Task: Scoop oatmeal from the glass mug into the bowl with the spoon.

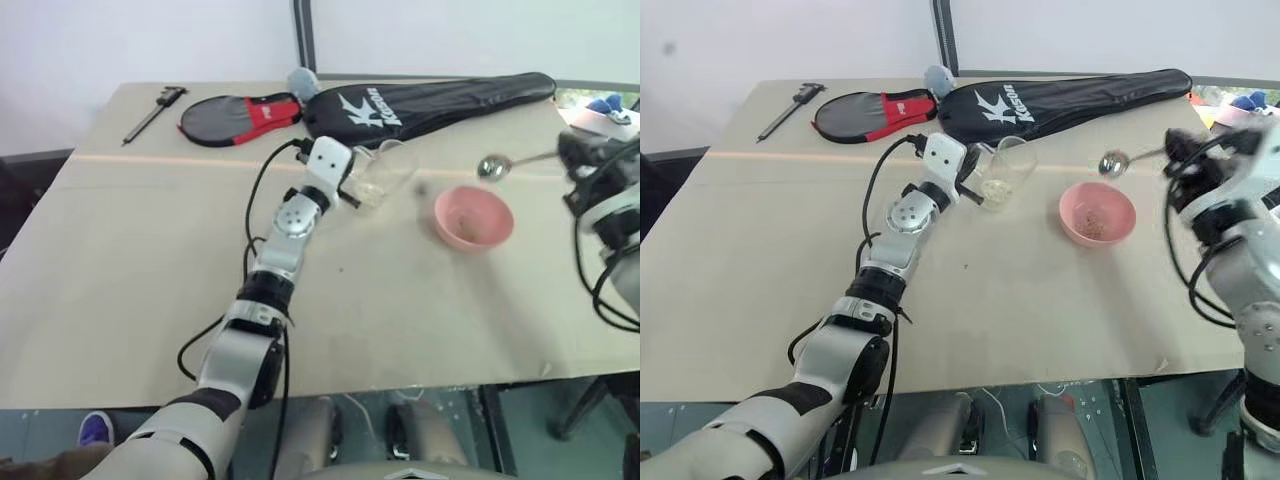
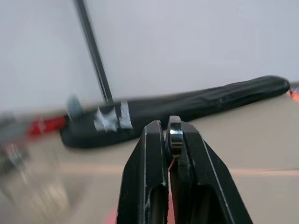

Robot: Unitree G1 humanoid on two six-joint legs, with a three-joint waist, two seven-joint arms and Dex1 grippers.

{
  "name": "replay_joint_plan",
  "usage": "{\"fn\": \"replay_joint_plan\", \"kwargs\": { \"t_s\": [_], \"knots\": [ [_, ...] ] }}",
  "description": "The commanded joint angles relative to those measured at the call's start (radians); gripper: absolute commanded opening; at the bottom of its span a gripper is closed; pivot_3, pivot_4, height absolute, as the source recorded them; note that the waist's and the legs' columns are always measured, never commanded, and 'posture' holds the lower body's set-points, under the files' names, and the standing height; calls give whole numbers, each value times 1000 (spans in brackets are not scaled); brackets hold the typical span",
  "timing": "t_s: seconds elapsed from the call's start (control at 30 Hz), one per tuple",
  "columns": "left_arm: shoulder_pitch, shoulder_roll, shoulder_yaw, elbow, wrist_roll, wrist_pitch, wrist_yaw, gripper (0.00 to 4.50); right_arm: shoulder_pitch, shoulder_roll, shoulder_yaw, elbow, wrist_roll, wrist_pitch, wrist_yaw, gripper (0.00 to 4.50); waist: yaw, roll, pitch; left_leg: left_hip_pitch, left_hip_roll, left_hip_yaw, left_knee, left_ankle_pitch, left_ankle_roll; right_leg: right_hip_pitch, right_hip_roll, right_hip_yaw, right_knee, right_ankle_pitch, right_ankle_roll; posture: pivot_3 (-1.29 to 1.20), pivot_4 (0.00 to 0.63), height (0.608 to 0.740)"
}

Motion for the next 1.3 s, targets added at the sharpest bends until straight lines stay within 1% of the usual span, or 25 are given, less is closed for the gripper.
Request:
{"fn": "replay_joint_plan", "kwargs": {
  "t_s": [0.03,0.17,0.27,0.33,0.47,0.6,0.77,0.87,0.93,1.03,1.1,1.2,1.27,1.3],
  "knots": [
    [-9,1,10,-75,-18,0,2,43,-84,36,-10,-57,210,-1,-132,0,-1,0,0,0,0,0,0,0,0,0,0,0,0,0,0,0,150,740],
    [-2,-7,9,-97,-23,-4,1,43,-159,98,96,-71,259,14,-198,0,-2,0,0,0,0,1,0,0,0,0,0,1,0,0,0,0,150,740],
    [12,-16,9,-136,-35,-5,-4,43,-195,158,178,-52,226,20,-203,0,-2,0,0,0,0,1,0,0,0,0,0,1,1,0,0,0,150,740],
    [23,-19,11,-168,-43,2,-5,43,-201,176,205,-40,205,25,-195,0,0,0,0,0,0,1,0,0,0,0,0,1,1,0,0,0,150,740],
    [63,-23,10,-275,-57,36,-3,43,-203,179,230,-20,182,40,-166,0,-1,0,0,0,0,1,0,0,0,0,-1,1,-1,0,0,0,150,740],
    [110,-29,9,-371,-65,68,-4,43,-221,157,247,9,150,80,-131,0,-1,0,0,0,0,1,0,0,0,0,0,0,0,0,0,0,150,740],
    [149,-25,16,-435,-68,103,5,43,-268,153,232,53,157,105,-108,0,-4,0,0,1,0,1,0,0,0,0,0,1,1,0,0,0,150,740],
    [156,-22,16,-447,-68,113,7,43,-286,107,300,63,75,178,-63,0,-2,0,0,1,0,1,0,0,0,0,0,1,2,0,0,0,150,740],
    [161,-22,14,-451,-68,112,7,43,-309,99,366,76,14,219,-15,0,-2,0,0,1,0,1,0,0,0,0,0,1,1,0,0,0,150,740],
    [178,-25,10,-455,-69,106,5,43,-354,105,461,115,-109,245,83,0,-4,0,0,1,0,1,0,0,0,0,0,1,2,0,0,0,150,740],
    [196,-31,20,-467,-86,117,3,43,-375,121,497,139,-182,235,140,0,-4,0,0,1,0,1,0,0,0,0,0,1,2,0,0,0,150,740],
    [230,-25,54,-483,-122,143,6,0,-384,146,478,143,-228,218,193,1105,-2,0,0,1,0,1,0,0,0,0,0,1,1,0,0,0,150,740],
    [246,-16,81,-486,-147,158,8,0,-386,158,448,129,-239,211,220,2035,-2,0,0,0,0,1,0,0,0,-1,0,1,1,0,0,0,150,740],
    [261,-7,109,-481,-171,162,7,0,-377,139,423,96,-237,211,245,2482,-2,0,0,0,0,1,0,0,0,-1,0,1,1,0,0,0,150,740]
  ]
}}
